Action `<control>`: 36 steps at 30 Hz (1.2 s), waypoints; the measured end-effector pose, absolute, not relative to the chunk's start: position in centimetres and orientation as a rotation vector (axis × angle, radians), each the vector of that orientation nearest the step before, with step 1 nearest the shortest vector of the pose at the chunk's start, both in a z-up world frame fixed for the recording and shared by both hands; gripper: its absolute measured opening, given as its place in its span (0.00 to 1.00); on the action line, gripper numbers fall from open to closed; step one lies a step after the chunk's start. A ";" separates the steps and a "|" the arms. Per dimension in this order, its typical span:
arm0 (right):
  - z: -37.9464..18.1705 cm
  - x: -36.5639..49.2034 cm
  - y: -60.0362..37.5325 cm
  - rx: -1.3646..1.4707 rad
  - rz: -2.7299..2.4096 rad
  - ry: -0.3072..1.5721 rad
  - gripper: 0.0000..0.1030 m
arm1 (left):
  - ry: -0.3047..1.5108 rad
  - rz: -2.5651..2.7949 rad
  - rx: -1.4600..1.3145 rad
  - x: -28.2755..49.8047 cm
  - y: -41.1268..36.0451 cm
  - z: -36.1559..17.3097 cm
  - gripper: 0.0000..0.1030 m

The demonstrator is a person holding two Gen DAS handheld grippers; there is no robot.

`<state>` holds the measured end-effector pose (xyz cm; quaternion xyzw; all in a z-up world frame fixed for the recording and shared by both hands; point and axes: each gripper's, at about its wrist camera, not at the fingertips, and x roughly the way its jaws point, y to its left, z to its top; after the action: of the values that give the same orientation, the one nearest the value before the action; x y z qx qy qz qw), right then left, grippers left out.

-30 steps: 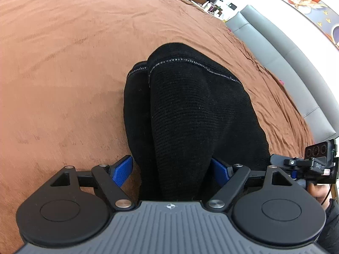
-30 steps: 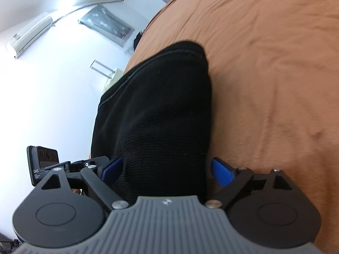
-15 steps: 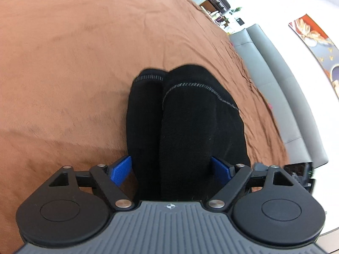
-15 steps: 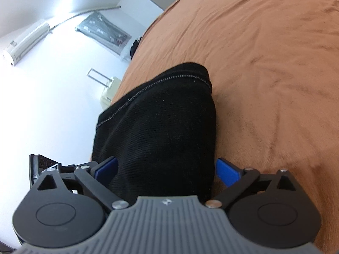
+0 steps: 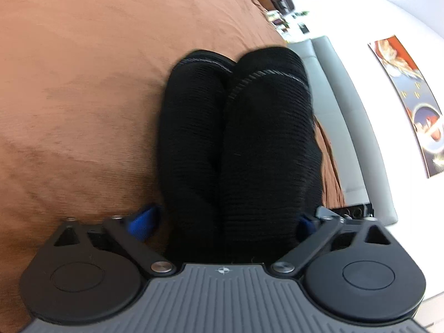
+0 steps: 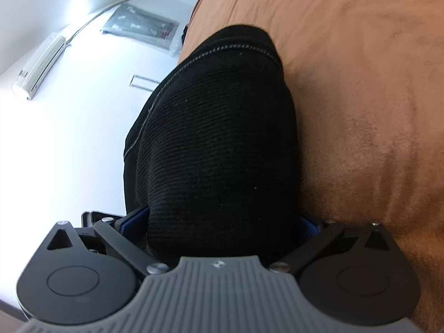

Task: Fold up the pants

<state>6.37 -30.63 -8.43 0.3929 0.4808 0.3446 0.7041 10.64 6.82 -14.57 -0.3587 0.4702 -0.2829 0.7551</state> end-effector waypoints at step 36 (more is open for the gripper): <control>5.0 13.3 -49.1 0.715 0.665 0.888 0.72 | 0.931 -0.739 -0.651 24.8 -13.0 -4.4 0.71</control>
<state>13.33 -49.06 5.02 0.3320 0.4123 0.3089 0.7902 24.79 -13.03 -4.45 -0.3012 0.4305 -0.3417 0.7792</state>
